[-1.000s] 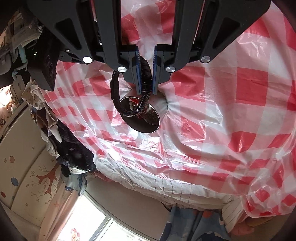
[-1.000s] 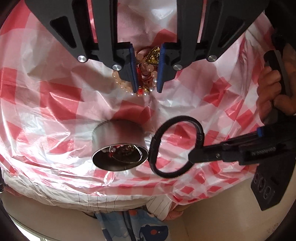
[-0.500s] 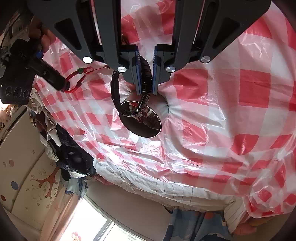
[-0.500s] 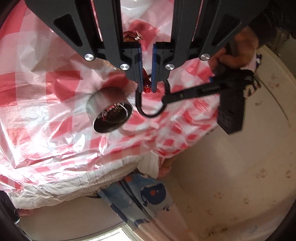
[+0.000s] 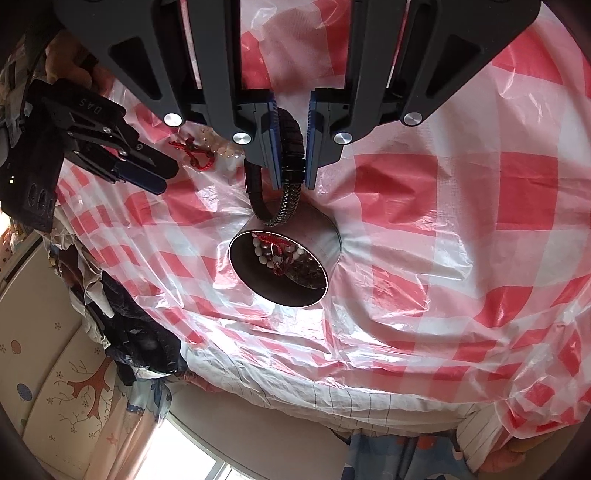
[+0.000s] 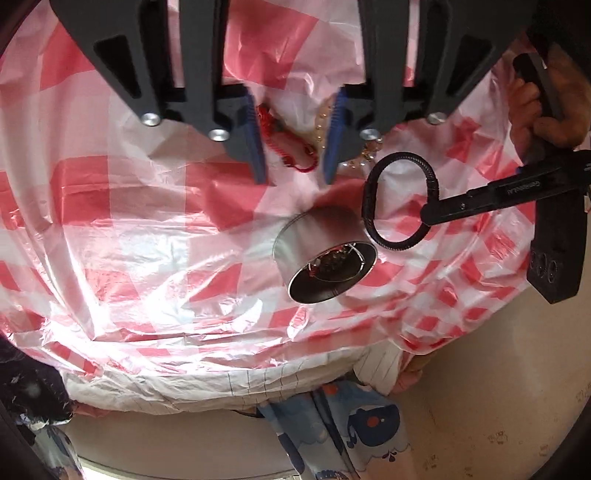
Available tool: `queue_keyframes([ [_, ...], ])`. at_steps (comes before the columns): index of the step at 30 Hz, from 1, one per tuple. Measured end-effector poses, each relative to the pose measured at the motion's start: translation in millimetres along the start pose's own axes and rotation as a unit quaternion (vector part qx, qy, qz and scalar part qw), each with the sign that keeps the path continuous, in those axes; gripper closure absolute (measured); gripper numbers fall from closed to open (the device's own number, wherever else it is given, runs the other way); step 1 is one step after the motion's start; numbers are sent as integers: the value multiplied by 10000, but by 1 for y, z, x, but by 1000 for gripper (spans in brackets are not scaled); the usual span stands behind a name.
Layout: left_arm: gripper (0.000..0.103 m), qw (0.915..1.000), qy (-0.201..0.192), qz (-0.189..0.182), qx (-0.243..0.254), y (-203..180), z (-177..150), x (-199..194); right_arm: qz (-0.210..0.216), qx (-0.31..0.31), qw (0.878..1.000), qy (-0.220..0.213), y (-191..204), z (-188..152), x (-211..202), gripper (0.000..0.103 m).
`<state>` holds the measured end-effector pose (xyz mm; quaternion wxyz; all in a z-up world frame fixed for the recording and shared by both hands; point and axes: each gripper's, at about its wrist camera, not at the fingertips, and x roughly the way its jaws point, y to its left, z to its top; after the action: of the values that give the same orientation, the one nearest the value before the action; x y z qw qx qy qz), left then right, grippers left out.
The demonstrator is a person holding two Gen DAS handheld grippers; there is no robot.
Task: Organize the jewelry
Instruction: 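Lift the black bracelet with the left gripper while the right grasps a red bead string, then carry both bracelets over the tin and open both grippers to drop them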
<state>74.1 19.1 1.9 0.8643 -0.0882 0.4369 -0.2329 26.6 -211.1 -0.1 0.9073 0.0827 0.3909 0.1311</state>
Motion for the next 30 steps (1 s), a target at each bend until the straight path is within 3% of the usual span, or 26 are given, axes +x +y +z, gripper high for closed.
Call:
queue_keyframes([
  [4, 92, 9999, 40, 118, 30, 1, -1, 2, -259, -337, 9990, 102, 8, -5, 4, 60],
  [13, 91, 9979, 338, 504, 212, 2, -8, 26, -366, -503, 9953, 746, 9, -19, 30, 60],
  [15, 91, 9965, 396, 646, 355, -1, -10, 31, -347, -610, 9944, 792, 12, -21, 29, 86],
  [17, 91, 9954, 417, 696, 503, -5, -11, 31, -332, -637, 9942, 801, 12, -21, 28, 95],
  [30, 94, 9994, -89, 24, 328, -11, -1, 2, 208, -175, 9996, -55, 8, -6, -7, 95],
])
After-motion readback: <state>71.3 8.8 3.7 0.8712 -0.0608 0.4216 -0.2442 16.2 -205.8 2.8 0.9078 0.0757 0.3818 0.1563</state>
